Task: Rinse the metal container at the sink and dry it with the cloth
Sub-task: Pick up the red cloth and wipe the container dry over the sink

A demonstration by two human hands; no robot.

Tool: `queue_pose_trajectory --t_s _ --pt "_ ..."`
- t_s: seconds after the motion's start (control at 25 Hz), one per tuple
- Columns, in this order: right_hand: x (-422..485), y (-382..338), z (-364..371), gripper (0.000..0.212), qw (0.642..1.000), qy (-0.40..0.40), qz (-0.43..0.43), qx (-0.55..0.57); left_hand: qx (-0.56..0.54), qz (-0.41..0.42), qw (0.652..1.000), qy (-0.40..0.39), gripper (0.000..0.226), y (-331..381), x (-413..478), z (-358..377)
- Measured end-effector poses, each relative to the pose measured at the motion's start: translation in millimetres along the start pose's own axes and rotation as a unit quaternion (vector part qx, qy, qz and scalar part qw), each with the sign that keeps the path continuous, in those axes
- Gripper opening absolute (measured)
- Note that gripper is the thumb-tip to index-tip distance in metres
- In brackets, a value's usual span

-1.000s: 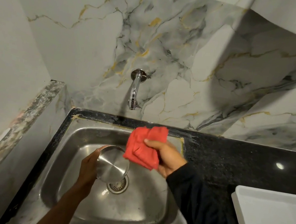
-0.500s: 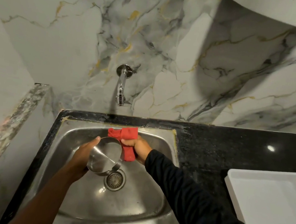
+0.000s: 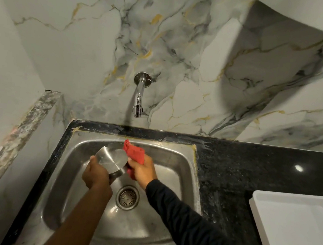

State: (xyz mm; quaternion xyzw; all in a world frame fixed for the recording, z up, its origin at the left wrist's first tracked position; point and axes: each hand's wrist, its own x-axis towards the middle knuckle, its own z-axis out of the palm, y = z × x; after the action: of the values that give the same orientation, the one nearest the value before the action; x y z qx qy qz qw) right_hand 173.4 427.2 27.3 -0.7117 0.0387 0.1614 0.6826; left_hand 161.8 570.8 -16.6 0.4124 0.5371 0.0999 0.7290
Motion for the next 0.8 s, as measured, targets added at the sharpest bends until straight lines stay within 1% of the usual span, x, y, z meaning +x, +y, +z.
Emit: queue_pose_trajectory --t_s 0.04,0.08,0.12,0.24,0.28,0.36,0.4,0.44,0.52,0.56,0.64,0.8 --pt "-4 7 9 0.041 1.000 0.002 -0.008 -0.014 -0.012 -0.007 1.000 0.016 0.060 -3 -5 4" --pt "-8 13 15 0.047 1.000 0.008 -0.008 -0.018 -0.025 -0.018 0.999 0.032 0.060 -6 -10 7" --pt "-9 17 17 0.046 1.000 0.015 -0.004 -0.014 -0.034 -0.024 0.998 0.048 0.060 -8 -12 8" --pt "-14 23 10 0.020 0.999 0.010 0.030 0.023 -0.067 -0.034 0.993 0.089 0.057 -9 -12 8" --pt "-15 24 6 0.021 0.998 0.015 0.041 0.043 -0.080 -0.038 0.992 0.092 0.055 -9 -11 8" --pt "-19 24 0 0.031 0.993 0.047 0.058 0.094 -0.120 -0.040 0.989 0.082 0.050 -8 -14 9" --pt "-20 23 2 0.033 0.989 0.071 0.066 0.112 -0.151 -0.042 0.985 0.071 0.048 -9 -17 11" --pt "-20 23 5 0.031 0.986 0.092 0.072 0.115 -0.175 -0.046 0.982 0.052 0.046 -11 -21 15" --pt "-21 25 13 0.022 0.986 0.110 0.083 0.098 -0.178 -0.039 0.983 0.013 0.042 -19 -33 21" --pt "-22 25 16 0.020 0.986 0.115 0.081 0.086 -0.175 -0.027 0.984 0.000 0.041 -25 -39 23" --pt "-25 25 19 0.022 0.988 0.117 0.071 0.074 -0.184 -0.006 0.983 -0.009 0.041 -32 -47 25" --pt "-39 28 18 0.026 0.990 0.082 0.067 0.091 -0.207 0.035 0.978 -0.001 0.046 -30 -56 29"
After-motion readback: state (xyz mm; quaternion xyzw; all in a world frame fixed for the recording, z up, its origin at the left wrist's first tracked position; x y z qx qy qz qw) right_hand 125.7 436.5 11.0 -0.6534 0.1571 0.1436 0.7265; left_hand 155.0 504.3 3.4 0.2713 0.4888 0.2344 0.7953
